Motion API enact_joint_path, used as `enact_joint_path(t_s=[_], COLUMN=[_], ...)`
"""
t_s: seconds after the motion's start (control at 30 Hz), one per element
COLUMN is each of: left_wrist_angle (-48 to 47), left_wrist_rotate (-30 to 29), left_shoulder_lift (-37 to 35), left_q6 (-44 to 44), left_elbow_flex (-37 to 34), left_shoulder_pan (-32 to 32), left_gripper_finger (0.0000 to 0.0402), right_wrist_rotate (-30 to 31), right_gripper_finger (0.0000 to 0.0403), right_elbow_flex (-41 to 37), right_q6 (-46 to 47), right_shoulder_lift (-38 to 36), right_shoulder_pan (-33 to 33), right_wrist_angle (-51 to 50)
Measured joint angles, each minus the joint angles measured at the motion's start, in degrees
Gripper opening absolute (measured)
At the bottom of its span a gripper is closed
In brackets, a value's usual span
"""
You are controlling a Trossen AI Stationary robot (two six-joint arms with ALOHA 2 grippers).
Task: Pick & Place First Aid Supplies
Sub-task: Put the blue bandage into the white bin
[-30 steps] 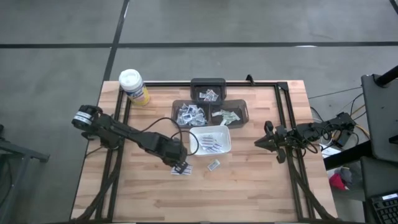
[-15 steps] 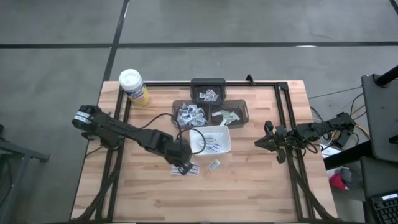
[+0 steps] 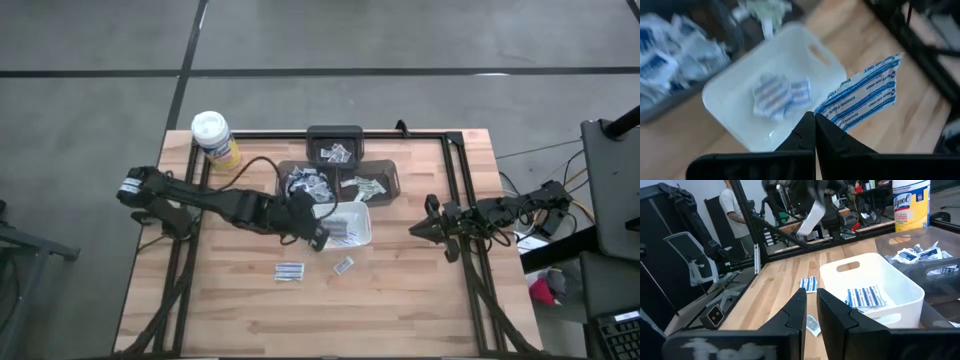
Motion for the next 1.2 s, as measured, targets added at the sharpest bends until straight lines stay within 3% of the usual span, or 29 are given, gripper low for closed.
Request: enact_joint_path(t_s=[0.27,0.63,1.2], left_wrist_angle=[1.54,3.91,5.29], left_wrist_rotate=[-7.05,-8.17,1.89], left_shoulder_lift=[0.07,2.66,14.62], left_q6=[1.03,2.19,0.22], left_elbow_flex=[2.42,2.15,2.12], left_shoulder_pan=[3.47,8.99,10.44], left_gripper_finger=[0.0,0.0,0.0], right_wrist_rotate=[0.0,-0.09,-0.07], right_gripper_finger=[0.0043,0.0043,0.0043], right_elbow_flex=[0.01,0.01,0.01], right_q6=[-0.15,-0.06,0.03], right_shoulder_lift=[0.0,-0.04,0.24], right_shoulder_pan=[-0.01,0.0,-0.01], right_wrist_angle=[-0.01,-0.03,0.01])
